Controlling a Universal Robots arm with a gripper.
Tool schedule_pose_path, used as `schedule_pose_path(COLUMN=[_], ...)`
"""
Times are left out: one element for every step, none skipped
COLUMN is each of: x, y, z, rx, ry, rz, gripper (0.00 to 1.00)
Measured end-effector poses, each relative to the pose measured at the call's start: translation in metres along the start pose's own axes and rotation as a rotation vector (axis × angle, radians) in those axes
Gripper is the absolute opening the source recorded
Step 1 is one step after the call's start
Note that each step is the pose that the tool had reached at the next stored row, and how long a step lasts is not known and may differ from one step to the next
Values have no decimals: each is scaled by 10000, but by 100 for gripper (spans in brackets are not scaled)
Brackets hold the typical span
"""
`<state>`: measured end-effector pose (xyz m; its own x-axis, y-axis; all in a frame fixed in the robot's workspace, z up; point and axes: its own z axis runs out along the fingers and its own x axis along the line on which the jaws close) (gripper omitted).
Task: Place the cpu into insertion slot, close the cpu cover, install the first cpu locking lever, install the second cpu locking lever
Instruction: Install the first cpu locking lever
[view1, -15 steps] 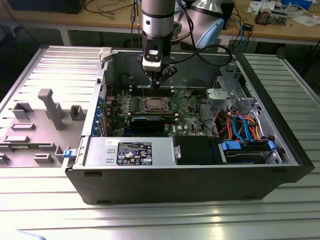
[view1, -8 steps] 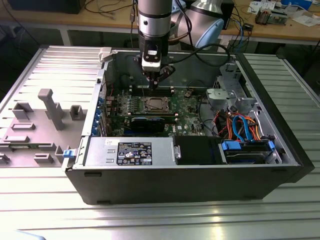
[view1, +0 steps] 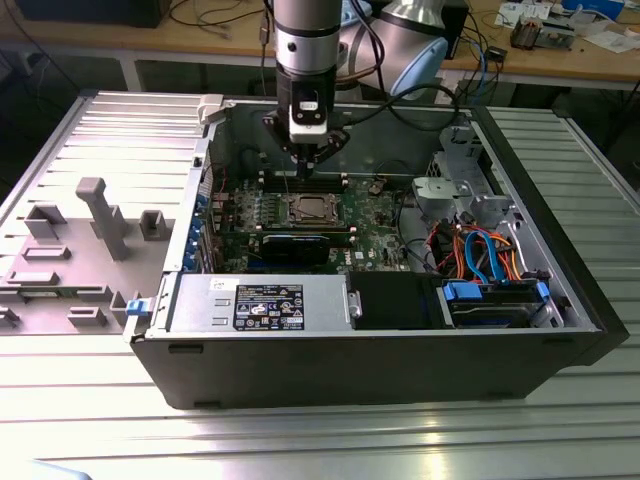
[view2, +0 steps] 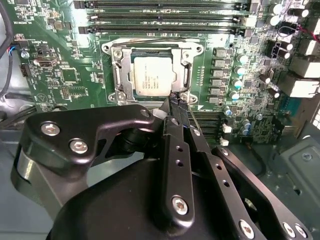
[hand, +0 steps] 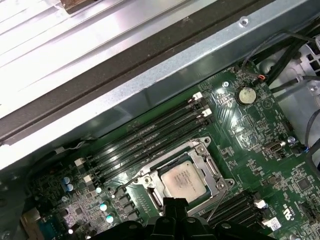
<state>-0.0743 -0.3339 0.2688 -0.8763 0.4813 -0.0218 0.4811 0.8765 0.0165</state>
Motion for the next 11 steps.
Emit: schedule_pose_path(x=[2,3,4,4,4,5,16,30,44,65,86], y=[-5,-10,-16,-20,-25,-32,-40,-47,-55,-67,-78], z=[0,0,-1,0,0,0,-1,-1,-1,-1,-1], rx=[-1,-2,-1,-5,-8,-7,-7,-8,-10,-11,-14], ry=[0,0,2,3,4,5,5,5,5,6,8], rz=[-26,-51,-70,-86,-114,-150,-167,-185,-220,-271,-328], gripper=[11,11,11,11,11,11,11,11,11,11,11])
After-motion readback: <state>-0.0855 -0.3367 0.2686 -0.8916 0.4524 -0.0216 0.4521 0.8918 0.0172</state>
